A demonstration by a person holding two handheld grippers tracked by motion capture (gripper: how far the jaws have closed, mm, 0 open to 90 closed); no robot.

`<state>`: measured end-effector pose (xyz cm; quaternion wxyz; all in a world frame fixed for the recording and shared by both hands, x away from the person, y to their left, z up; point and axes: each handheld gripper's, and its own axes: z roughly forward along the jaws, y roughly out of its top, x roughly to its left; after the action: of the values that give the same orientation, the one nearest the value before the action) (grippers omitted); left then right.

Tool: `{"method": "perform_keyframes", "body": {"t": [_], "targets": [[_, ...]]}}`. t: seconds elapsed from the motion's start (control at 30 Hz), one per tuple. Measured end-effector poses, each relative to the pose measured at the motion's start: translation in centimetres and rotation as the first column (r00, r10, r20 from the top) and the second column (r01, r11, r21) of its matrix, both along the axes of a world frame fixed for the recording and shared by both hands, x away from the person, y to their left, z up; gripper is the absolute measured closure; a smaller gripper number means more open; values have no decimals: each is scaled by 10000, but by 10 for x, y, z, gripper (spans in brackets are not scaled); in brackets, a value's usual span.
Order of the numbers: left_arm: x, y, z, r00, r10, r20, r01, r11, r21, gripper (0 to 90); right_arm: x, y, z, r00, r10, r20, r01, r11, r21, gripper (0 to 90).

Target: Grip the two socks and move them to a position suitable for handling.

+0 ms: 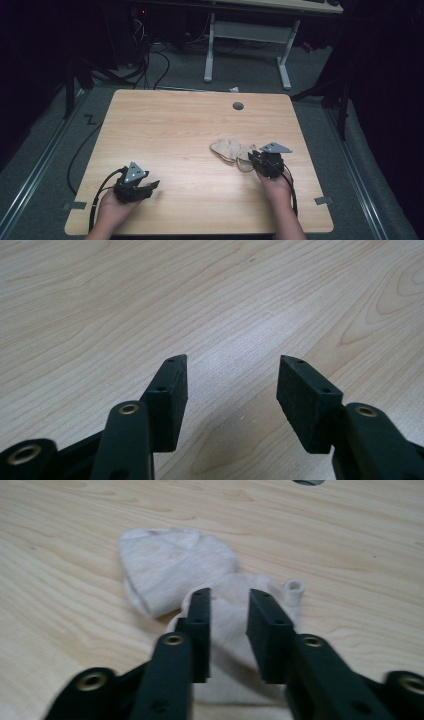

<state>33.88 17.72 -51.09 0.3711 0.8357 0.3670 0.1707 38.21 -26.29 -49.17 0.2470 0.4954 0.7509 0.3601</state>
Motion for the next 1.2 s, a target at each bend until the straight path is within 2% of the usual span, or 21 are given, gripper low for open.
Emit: {"method": "perform_keyframes", "body": {"t": [0.07, 0.2, 0.27, 0.37, 0.53, 0.57, 0.83, 1.07, 1.2], "targets": [[0, 0, 0, 10000, -14, -42, 14, 10000, -34, 468, 9, -2, -2, 9997, -197, -148, 194, 9997, -176, 862], [-1, 0, 1, 10000, -12, -90, 11, 9999, -159, 476, 20, -6, -9, 9982, -396, -452, 385, 9989, -262, 883], [-2, -1, 2, 10000, -35, -59, 33, 9996, -295, 483, 27, -10, -18, 9944, -520, -920, 488, 9981, -365, 887], [-4, -3, 3, 9999, -114, 43, 115, 9993, -369, 482, 27, -8, -22, 9930, -499, -1073, 434, 9971, -623, 889], [-6, -8, 3, 9996, -223, 157, 226, 9995, -229, 474, 28, -4, -27, 9916, -478, -1200, 354, 9940, -1030, 887], [-7, -9, 4, 9992, -319, 227, 323, 9993, -201, 474, 27, -3, -28, 9926, -437, -1130, 301, 9923, -1198, 887], [-10, -10, 6, 9987, -459, 206, 467, 9981, -404, 479, 20, -1, -28, 9944, -214, -1040, 52, 9882, -1531, 883], [-9, -5, 8, 9990, -427, 164, 440, 9951, -882, 478, -2, -3, -29, 9951, -18, -988, -115, 9909, -1340, 879], [-10, -7, 10, 9986, -461, 254, 481, 9953, -835, 465, -11, -5, -29, 9935, 19, -1139, -138, 9946, -1033, 878]]}}
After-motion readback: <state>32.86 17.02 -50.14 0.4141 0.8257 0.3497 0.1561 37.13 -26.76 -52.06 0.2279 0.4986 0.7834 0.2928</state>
